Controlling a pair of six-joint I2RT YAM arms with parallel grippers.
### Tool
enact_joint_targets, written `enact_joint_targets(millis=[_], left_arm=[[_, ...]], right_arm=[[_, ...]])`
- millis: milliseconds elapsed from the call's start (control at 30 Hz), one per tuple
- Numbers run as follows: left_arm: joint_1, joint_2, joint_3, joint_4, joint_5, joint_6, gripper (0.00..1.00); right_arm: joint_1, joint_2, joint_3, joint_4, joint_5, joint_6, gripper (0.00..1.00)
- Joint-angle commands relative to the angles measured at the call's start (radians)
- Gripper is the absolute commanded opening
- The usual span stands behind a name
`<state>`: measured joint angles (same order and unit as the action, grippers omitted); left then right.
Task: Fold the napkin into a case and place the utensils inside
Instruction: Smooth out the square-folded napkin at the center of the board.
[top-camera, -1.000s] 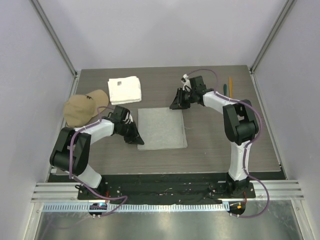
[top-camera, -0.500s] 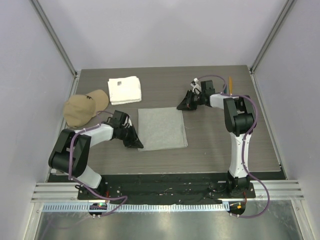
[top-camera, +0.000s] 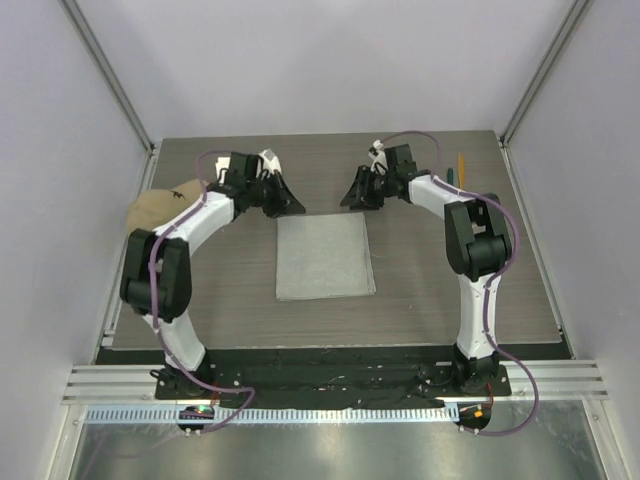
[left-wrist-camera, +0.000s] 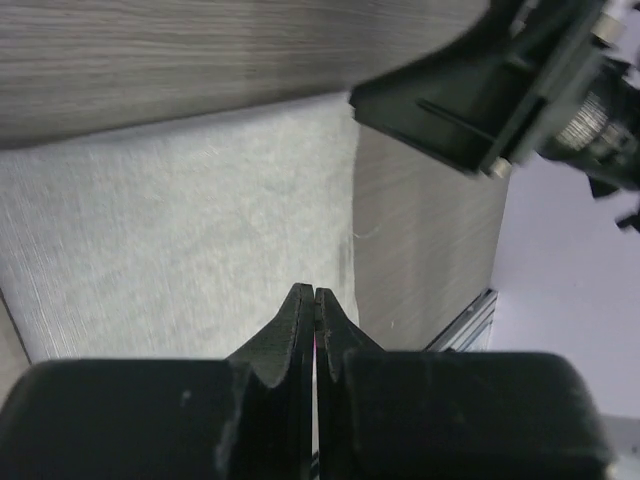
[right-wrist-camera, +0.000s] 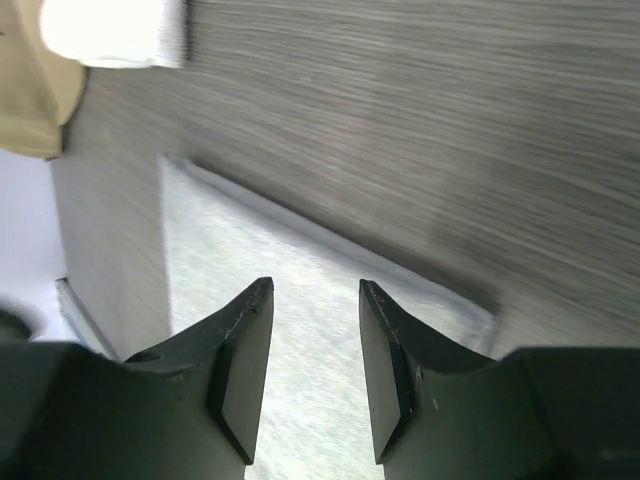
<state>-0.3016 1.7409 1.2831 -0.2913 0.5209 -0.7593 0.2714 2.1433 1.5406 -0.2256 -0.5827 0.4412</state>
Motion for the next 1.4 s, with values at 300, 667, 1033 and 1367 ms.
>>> enact_joint_targets(millis=[300, 667, 1033, 1367], left_arm=[[0.09, 0.269, -0.037, 0.319, 0.102, -0.112, 0.0], [0.139, 0.42, -0.033, 0.316, -0.004, -0.038, 0.0], [0.14, 0.335, 0.066, 0.097, -0.065, 0.093, 0.0], [-0.103, -0.009, 0.134, -0.184, -0.303, 0.287, 0.41]], right_arm=[[0.034, 0.03, -0.069, 0.278, -0.189, 0.194, 0.29], [-0.106, 0.164, -0.122, 0.393, -0.258, 0.173, 0.25], [-0.167, 0.155, -0.071, 0.175, -0.131, 0.018, 0.25], [-0.158, -0.209, -0.12, -0.178, 0.302, 0.008, 0.73]])
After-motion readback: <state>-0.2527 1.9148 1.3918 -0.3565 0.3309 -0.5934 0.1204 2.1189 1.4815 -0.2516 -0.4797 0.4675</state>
